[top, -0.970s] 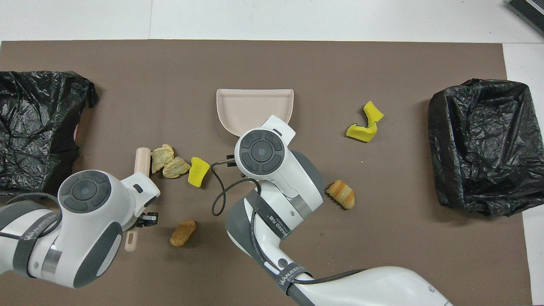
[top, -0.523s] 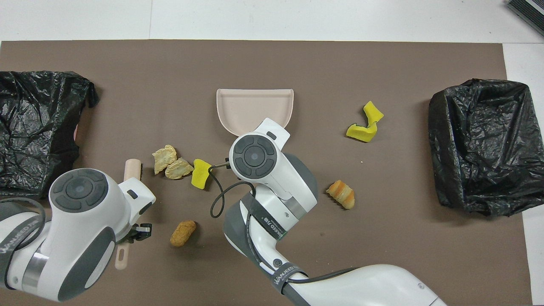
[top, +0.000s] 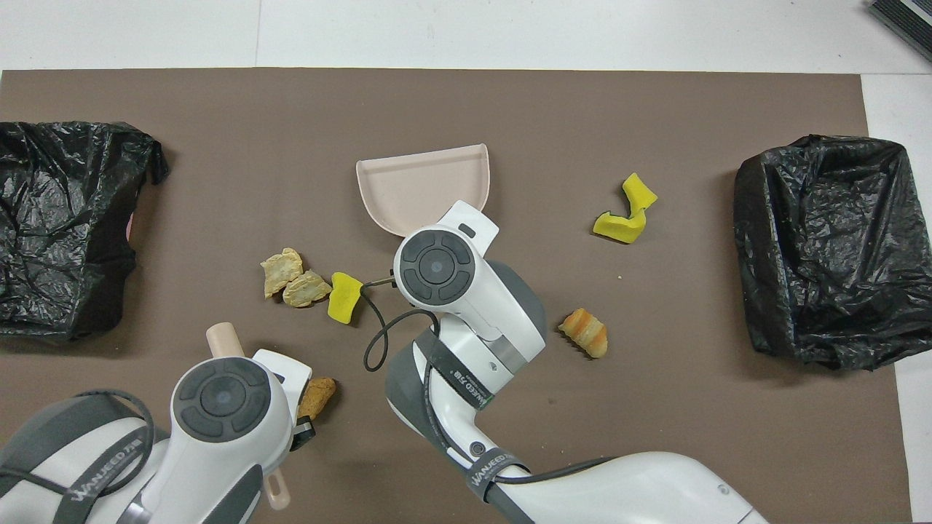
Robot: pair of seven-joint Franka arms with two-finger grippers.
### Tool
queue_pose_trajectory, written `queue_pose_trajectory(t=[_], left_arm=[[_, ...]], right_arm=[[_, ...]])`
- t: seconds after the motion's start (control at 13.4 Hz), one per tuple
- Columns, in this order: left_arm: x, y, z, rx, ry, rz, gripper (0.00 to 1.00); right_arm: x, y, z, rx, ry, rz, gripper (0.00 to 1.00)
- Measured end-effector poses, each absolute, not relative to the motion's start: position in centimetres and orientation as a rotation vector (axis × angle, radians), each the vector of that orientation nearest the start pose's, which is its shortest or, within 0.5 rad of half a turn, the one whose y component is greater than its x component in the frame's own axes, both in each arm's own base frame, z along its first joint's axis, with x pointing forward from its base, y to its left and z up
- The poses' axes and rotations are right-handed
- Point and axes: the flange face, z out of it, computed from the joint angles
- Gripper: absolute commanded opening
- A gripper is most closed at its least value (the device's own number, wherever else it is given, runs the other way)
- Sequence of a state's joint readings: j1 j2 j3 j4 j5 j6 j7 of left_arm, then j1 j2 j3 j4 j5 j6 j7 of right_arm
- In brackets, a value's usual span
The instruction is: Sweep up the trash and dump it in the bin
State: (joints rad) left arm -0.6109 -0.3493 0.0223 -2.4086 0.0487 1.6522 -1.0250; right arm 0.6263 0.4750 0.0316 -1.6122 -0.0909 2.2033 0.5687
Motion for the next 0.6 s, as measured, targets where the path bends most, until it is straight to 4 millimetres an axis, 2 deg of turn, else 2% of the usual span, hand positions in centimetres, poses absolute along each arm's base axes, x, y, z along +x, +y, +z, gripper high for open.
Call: queue_pose_trajectory(t=[0.15, 0.45, 0.6], left_arm=[[30.6, -22.5, 41.8, -2.693, -0.726, 0.354, 0.00], [29.1, -23.7, 40.8, -2.643, -0.964, 0.474, 0.00], [28.9, -24.2, 40.7, -2.634, -1.062, 0.519, 0.00]], right_arm=[[55.9, 39.9, 38.2, -3.120, -0.297, -0.200, 0.00], [56.9, 33.7, 43.2, -3.129, -0.607, -0.122, 0.00], [56.6, 31.2, 43.7, -3.084, -0.784, -0.054, 0.00]])
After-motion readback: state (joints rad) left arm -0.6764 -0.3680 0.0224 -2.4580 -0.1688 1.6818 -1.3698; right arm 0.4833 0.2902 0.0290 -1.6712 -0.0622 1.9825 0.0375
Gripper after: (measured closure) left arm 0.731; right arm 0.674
